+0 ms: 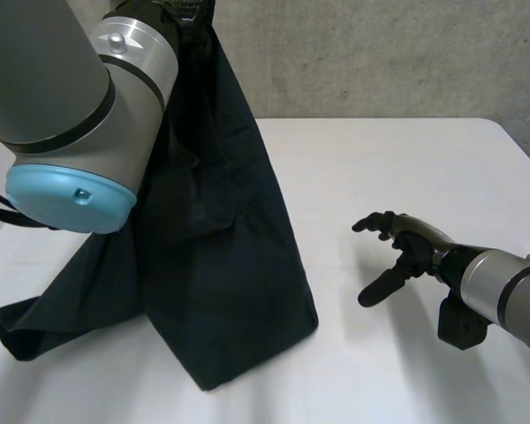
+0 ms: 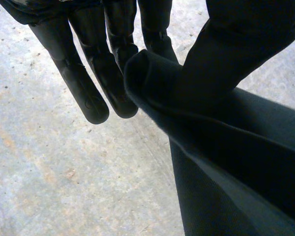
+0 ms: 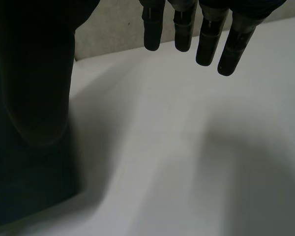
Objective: Fold the shorts.
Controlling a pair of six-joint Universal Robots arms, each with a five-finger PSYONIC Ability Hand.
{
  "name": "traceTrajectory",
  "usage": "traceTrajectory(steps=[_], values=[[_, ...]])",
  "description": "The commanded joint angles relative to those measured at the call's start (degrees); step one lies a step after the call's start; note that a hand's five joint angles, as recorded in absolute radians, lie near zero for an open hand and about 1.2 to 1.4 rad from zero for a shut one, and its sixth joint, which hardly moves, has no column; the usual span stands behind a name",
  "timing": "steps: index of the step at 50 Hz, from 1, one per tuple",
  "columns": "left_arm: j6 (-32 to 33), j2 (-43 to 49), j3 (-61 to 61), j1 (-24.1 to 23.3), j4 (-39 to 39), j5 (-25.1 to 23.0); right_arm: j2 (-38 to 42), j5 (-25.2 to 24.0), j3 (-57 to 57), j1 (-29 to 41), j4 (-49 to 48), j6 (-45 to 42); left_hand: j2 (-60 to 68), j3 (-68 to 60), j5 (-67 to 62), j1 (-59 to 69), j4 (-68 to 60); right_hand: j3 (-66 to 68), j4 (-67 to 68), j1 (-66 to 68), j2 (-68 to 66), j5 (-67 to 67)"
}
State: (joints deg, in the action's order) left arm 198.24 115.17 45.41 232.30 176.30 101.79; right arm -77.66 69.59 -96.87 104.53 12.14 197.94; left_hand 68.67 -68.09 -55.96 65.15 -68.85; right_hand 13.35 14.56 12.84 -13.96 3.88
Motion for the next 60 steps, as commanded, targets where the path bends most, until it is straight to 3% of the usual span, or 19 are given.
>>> traceTrajectory(steps=[1,7,30,34,35,36,37,41,44,50,52,60], values=[[0.3,0.1,2.4,-1.2,0.0,0.1,3.8,-1.3,3.2,0.8,-0.5,7.4,11.3,-11.9,-14.0,14.9,-11.1,-0.4,-1.6,0.1,1.0,-0.9],[0.2,-0.1,3.7,-1.3,0.0,0.2,10.6,-0.3,7.6,2.7,-4.0,11.8,11.3,-11.9,-14.0,14.9,-11.1,-0.4,-1.6,0.1,1.0,-0.9],[0.2,-2.8,4.3,-1.6,-1.1,0.2,27.3,5.2,23.9,15.6,-6.0,15.5,11.3,-11.9,-14.0,14.9,-11.1,5.5,4.3,6.0,-4.9,4.9],[0.2,-5.0,5.5,-1.8,-1.1,0.2,29.8,5.4,26.8,17.0,-5.9,15.7,11.3,-11.9,-14.0,14.9,-11.1,31.0,29.8,31.5,-30.4,30.4],[0.2,-5.8,6.0,-1.8,-1.2,0.2,30.1,5.4,27.3,17.5,-5.9,15.6,11.3,-11.9,-14.0,14.9,-11.1,53.7,52.5,54.2,-53.1,53.2],[0.2,-6.3,6.2,-1.8,-1.2,0.2,30.0,5.6,27.4,17.6,-5.9,15.5,11.3,-11.9,-14.0,14.9,-11.1,66.5,65.3,67.0,-65.9,66.0],[0.2,-6.7,6.4,-1.9,-1.2,0.1,29.8,5.7,27.3,17.6,-5.9,15.5,11.3,-11.9,-14.0,14.9,-11.1,66.6,65.4,67.2,-66.0,66.1],[0.2,-9.4,8.8,-1.7,-1.3,0.1,24.7,7.1,26.8,17.0,-6.6,13.0,11.3,-11.9,-14.0,14.9,-11.1,66.6,65.4,67.2,-66.0,66.1],[0.3,-12.2,11.4,-1.3,-1.7,0.0,15.0,7.1,25.1,16.5,-6.1,2.7,11.3,-11.9,-14.0,14.9,-11.1,66.6,65.4,67.2,-66.0,66.1],[0.3,-18.8,15.1,-0.7,-3.8,0.0,0.2,8.2,20.7,11.6,0.1,-29.8,11.3,-11.9,-14.0,14.9,-11.1,66.6,65.4,67.2,-66.0,66.1],[0.3,-23.3,16.6,-0.2,-4.9,0.0,-4.1,8.3,20.3,11.8,2.4,-36.8,11.3,-11.9,-14.0,14.9,-11.1,66.6,65.4,67.2,-66.0,66.1],[0.2,-34.7,18.1,2.1,-5.2,0.1,-18.9,7.7,24.2,11.0,3.6,-37.5,11.3,-11.9,-14.0,14.9,-11.1,66.6,65.4,67.2,-66.0,66.1]])
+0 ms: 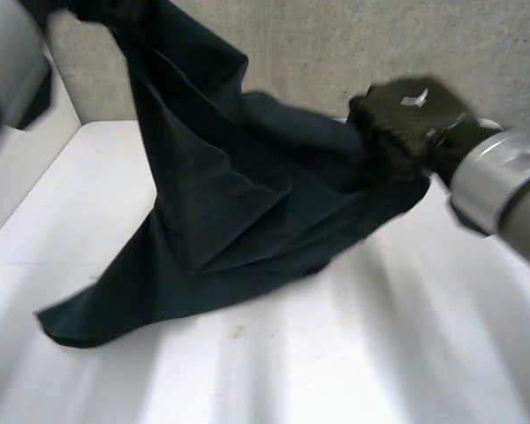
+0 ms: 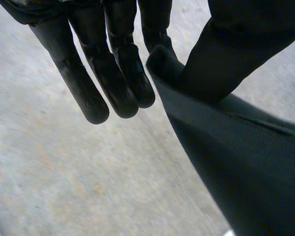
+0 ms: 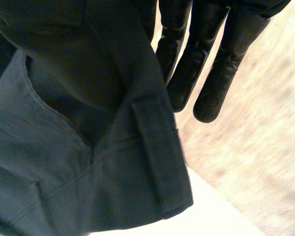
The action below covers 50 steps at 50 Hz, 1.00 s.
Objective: Fold the shorts.
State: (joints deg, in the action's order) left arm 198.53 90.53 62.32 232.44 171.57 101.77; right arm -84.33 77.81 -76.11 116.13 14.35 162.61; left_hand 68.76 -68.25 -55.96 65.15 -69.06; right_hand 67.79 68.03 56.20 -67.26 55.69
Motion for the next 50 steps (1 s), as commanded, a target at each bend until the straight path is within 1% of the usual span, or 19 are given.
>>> traceTrajectory(steps=[1,6,13,18,21,26,30,32,36,37,40,41,44,45,46,47,48,49,50], values=[[-0.1,-11.0,1.1,2.2,-0.5,0.0,-13.3,-0.5,4.4,-0.8,1.7,-2.1,11.2,-11.8,-14.0,14.9,-10.9,12.2,12.0,23.8,-12.7,14.3],[0.0,-15.7,0.6,3.2,-0.5,0.1,-16.7,-0.3,10.6,-2.1,4.4,-2.2,11.2,-11.8,-14.0,14.9,-10.9,12.2,12.0,23.8,-12.7,14.3],[0.1,-18.9,0.4,4.7,-0.6,-0.2,-16.8,-0.4,16.5,-2.4,8.9,-2.2,11.2,-11.8,-14.0,14.9,-10.9,12.2,12.0,23.8,-12.7,14.3],[-0.1,-17.7,4.2,5.4,-0.5,-0.4,-14.6,-0.3,14.9,-2.2,9.6,-2.0,11.2,-11.8,-14.0,14.9,-10.9,12.2,12.0,23.8,-12.7,14.3],[-0.1,-15.2,6.7,5.3,-0.1,-0.8,-9.7,-0.2,13.5,-2.3,9.6,-2.1,11.2,-11.8,-14.0,14.9,-10.9,12.2,12.0,23.8,-12.7,14.3],[-0.4,-3.1,8.1,6.0,1.9,-0.9,-0.1,-0.1,13.4,-2.0,9.0,-2.5,11.2,-11.8,-14.0,14.9,-10.9,12.2,12.0,23.8,-12.7,14.3],[-0.1,9.2,7.0,9.0,5.9,-0.9,10.6,-0.1,15.5,-1.6,5.6,-2.8,11.2,-11.8,-14.0,14.9,-10.9,12.2,12.0,23.8,-12.7,14.3],[-0.1,13.8,5.9,10.0,7.7,-1.0,13.7,0.0,16.0,-1.5,3.7,-2.8,11.2,-11.8,-14.0,14.9,-10.9,12.2,12.0,23.8,-12.7,14.3],[0.2,26.0,-0.6,10.7,13.0,-0.7,21.8,1.9,17.9,-1.3,-3.5,-3.0,11.2,-11.8,-14.0,14.9,-10.9,12.2,12.0,23.8,-12.7,14.3],[0.2,28.5,-2.5,10.7,14.0,-0.7,25.2,3.1,18.9,-1.3,-7.3,-3.0,11.2,-11.8,-14.0,14.9,-10.9,12.2,12.0,23.8,-12.7,14.3],[0.6,37.5,-11.1,11.1,17.2,-0.6,30.1,5.6,20.6,-1.2,-14.0,-3.2,11.2,-11.8,-14.0,14.9,-10.9,12.2,12.0,23.8,-12.7,14.3],[1.2,41.9,-15.7,11.6,18.6,-0.9,33.1,7.6,21.8,-1.2,-18.9,-3.5,11.2,-11.8,-14.0,14.9,-10.9,12.2,12.0,23.8,-12.7,14.3],[1.5,48.1,-22.6,12.5,21.2,-0.9,37.6,10.8,23.4,-1.2,-26.2,-4.8,11.2,-11.8,-14.0,14.9,-10.9,12.2,12.0,23.8,-12.7,14.3],[1.4,51.1,-25.7,12.6,23.0,-1.0,40.4,12.4,24.4,-1.2,-30.7,-6.0,8.8,-9.3,-11.6,12.4,-8.5,12.2,12.0,23.8,-12.7,14.3],[1.5,52.5,-27.1,12.6,24.1,-1.1,41.5,12.9,25.2,-1.1,-32.8,-6.8,1.7,-2.3,-4.5,5.4,-1.4,4.8,4.5,16.4,-5.3,6.9],[1.5,53.8,-28.2,12.6,25.3,-1.5,42.7,13.3,25.7,-1.1,-34.0,-7.4,-9.7,9.1,6.8,-6.0,10.0,-15.3,-15.5,-3.7,14.7,-13.2],[1.6,55.0,-29.3,12.3,26.5,-2.0,43.6,13.6,26.2,-1.1,-35.3,-8.2,-25.3,24.7,22.4,-21.6,25.6,-45.5,-45.7,-33.9,44.9,-43.4],[1.7,56.6,-30.4,12.0,28.6,-3.2,45.4,13.8,27.1,-1.0,-36.1,-9.8,-54.1,53.5,51.2,-50.4,54.4,-57.8,-58.0,-46.2,57.3,-55.7],[1.7,57.2,-30.5,11.9,29.6,-3.9,45.8,13.8,27.6,-1.0,-36.1,-10.3,-58.8,58.2,56.0,-55.1,59.1,-57.8,-58.0,-46.2,57.3,-55.7]])
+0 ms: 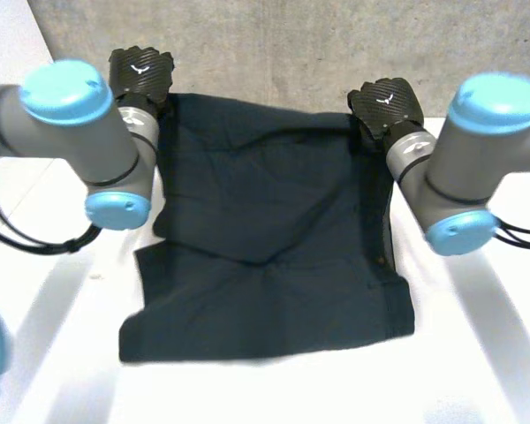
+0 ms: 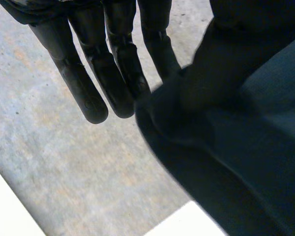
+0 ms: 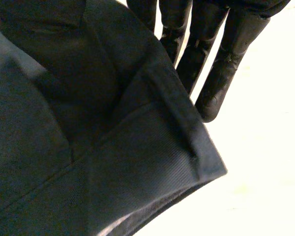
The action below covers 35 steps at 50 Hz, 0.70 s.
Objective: Fold the shorts.
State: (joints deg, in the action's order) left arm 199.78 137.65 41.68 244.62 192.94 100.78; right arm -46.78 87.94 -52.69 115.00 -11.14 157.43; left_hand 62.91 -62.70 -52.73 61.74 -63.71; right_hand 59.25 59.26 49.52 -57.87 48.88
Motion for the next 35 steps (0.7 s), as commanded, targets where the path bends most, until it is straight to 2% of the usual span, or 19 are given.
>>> traceTrajectory(steps=[1,5,10,13,17,24,29,33,35], values=[[0.4,10.5,-9.9,-0.5,9.2,-3.6,8.6,3.7,4.5,0.1,-10.4,-5.3,-52.9,52.7,52.7,-51.7,53.7,-49.3,-49.3,-39.5,47.9,-48.9],[0.8,10.5,-9.2,-1.1,11.1,-4.5,7.3,3.6,4.1,0.2,-8.8,-5.1,-52.9,52.7,52.7,-51.7,53.7,-49.3,-49.3,-39.5,47.9,-48.9],[1.6,8.6,-4.1,-1.4,9.5,-4.4,-1.4,3.5,-2.0,-0.8,-1.7,-3.4,-52.9,52.7,52.7,-51.7,53.7,-49.3,-49.3,-39.5,47.9,-48.9],[1.3,1.0,3.0,-1.1,6.8,-3.8,-6.3,2.8,-6.3,-0.9,1.6,-2.7,-52.9,52.7,52.7,-51.7,53.7,-49.3,-49.3,-39.5,47.9,-48.9],[0.8,-8.5,14.5,-0.7,3.1,-3.7,-13.9,-0.6,-14.0,-2.6,8.3,-2.7,-52.2,52.0,52.0,-51.0,53.0,-49.3,-49.3,-39.5,47.9,-48.9],[-0.4,-26.4,36.9,-0.6,-3.9,-4.5,-26.1,-10.1,-29.3,-5.7,20.8,-2.7,-50.3,50.1,50.2,-49.2,51.1,-48.7,-48.7,-39.0,47.3,-48.3],[-2.4,-35.9,49.9,-1.3,-7.7,-7.3,-33.4,-16.4,-39.2,-9.8,24.5,-3.2,-46.6,46.4,46.5,-45.5,47.4,-36.6,-36.6,-26.8,35.2,-36.2],[-3.9,-41.7,58.9,-1.3,-11.4,-9.8,-38.2,-21.4,-48.1,-12.6,24.6,-3.4,-38.2,38.0,38.1,-37.1,39.1,-16.9,-16.9,-7.2,15.6,-16.6],[-4.7,-43.9,62.8,-1.3,-13.4,-10.4,-39.4,-22.7,-50.7,-13.2,24.4,-3.5,-32.2,32.0,32.0,-31.0,33.0,-13.4,-13.4,-3.6,12.0,-13.0]])
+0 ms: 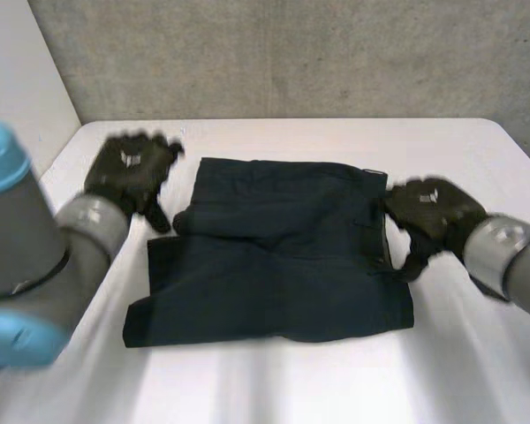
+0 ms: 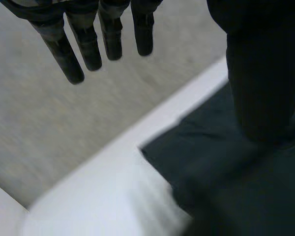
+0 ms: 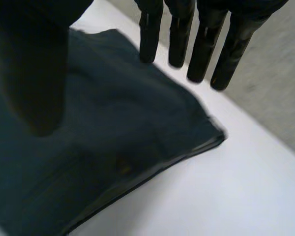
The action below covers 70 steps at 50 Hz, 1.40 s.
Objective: Fold the shorts.
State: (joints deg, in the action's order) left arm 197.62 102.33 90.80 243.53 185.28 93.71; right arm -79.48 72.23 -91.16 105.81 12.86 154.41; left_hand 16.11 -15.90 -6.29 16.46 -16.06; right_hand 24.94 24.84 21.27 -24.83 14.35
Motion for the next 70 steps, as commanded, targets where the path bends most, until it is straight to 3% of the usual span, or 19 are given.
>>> traceTrajectory(steps=[1,7,13,21,32,51,64,70], values=[[-2.7,-9.2,15.1,-0.1,-6.4,-3.5,-7.2,-7.5,-13.6,-4.3,0.3,-0.6,18.1,-18.3,-17.9,17.8,-18.2,21.8,21.9,25.5,-21.9,22.4],[-4.0,-11.9,22.4,0.2,-9.8,-5.7,-8.0,-11.0,-21.9,-6.8,-1.7,-4.4,29.7,-30.0,-29.6,29.4,-29.8,23.8,23.9,27.5,-23.9,24.4],[-3.9,-12.4,26.1,1.8,-10.1,-8.0,-7.6,-12.5,-25.3,-8.0,-6.2,-7.0,29.8,-30.0,-29.6,29.4,-29.8,23.2,23.3,26.8,-23.3,23.7],[-3.6,-11.5,27.4,4.1,-8.1,-8.1,-0.9,-12.4,-24.9,-7.5,-14.0,-7.2,24.7,-24.9,-24.5,24.4,-24.8,8.5,8.6,12.2,-8.7,9.1],[-3.0,-5.0,25.3,5.5,-0.5,-7.7,5.6,-11.2,-23.0,-7.3,-18.9,-7.6,17.8,-18.0,-17.6,17.5,-17.9,8.7,8.8,12.4,-8.8,9.3],[1.5,2.7,20.9,5.4,4.3,-5.9,9.3,-8.4,-19.3,-4.8,-22.6,-6.8,18.8,-19.0,-18.7,18.5,-18.9,25.2,25.3,28.8,-25.3,25.8],[4.9,5.9,20.9,5.3,7.3,-5.7,11.2,-6.4,-16.3,-2.1,-24.0,-6.2,19.0,-19.2,-18.8,18.7,-19.0,55.0,55.1,58.7,-55.1,55.6],[6.3,7.3,20.7,5.2,8.5,-5.6,12.1,-3.9,-14.6,-0.8,-23.9,-6.1,19.3,-19.5,-19.2,19.0,-19.4,55.1,55.2,58.7,-55.2,55.6]])
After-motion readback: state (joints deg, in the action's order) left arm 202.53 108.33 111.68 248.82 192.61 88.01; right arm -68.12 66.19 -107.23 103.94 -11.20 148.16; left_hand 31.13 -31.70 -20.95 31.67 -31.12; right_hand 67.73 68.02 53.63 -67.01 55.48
